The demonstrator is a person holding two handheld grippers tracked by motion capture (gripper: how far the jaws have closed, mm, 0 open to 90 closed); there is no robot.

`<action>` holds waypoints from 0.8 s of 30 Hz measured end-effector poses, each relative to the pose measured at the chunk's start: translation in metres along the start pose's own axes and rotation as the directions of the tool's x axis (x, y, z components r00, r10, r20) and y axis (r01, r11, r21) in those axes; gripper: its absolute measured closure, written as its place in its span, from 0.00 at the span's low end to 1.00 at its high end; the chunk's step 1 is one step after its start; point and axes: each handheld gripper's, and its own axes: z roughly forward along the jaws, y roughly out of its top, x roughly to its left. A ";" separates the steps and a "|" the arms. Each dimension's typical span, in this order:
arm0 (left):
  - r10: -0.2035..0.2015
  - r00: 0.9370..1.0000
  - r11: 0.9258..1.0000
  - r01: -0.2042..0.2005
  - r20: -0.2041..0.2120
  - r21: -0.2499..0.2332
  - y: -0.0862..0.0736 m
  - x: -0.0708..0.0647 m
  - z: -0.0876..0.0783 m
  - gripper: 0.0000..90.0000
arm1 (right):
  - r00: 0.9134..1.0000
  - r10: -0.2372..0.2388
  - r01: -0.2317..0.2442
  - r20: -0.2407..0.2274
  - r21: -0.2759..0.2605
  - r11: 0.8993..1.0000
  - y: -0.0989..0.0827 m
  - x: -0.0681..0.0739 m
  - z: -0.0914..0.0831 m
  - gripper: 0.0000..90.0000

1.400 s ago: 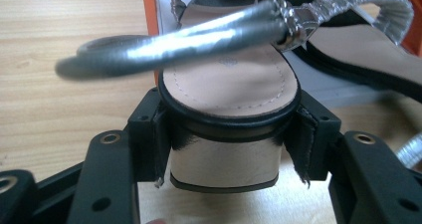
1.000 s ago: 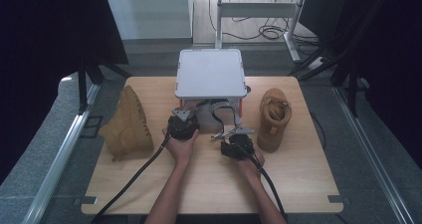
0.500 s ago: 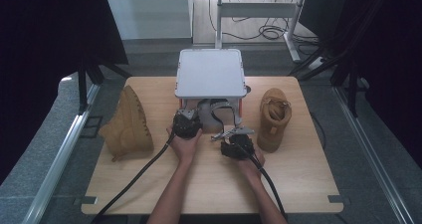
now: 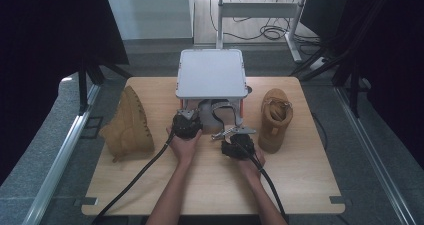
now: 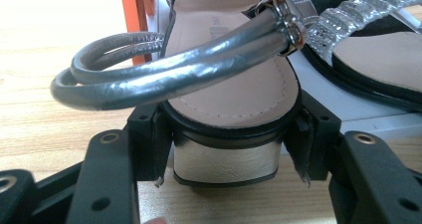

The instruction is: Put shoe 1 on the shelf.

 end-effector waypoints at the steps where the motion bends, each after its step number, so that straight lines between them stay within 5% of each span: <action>1: -0.001 1.000 1.000 0.001 0.002 0.000 0.000 0.000 0.000 0.46 | 1.000 0.003 -0.003 -0.001 -0.002 1.000 0.001 0.000 0.000 0.39; 24: -0.001 1.000 1.000 0.001 0.013 -0.003 0.000 0.001 0.000 0.46 | 0.991 0.068 -0.062 0.112 -0.052 0.997 0.030 -0.001 0.021 0.44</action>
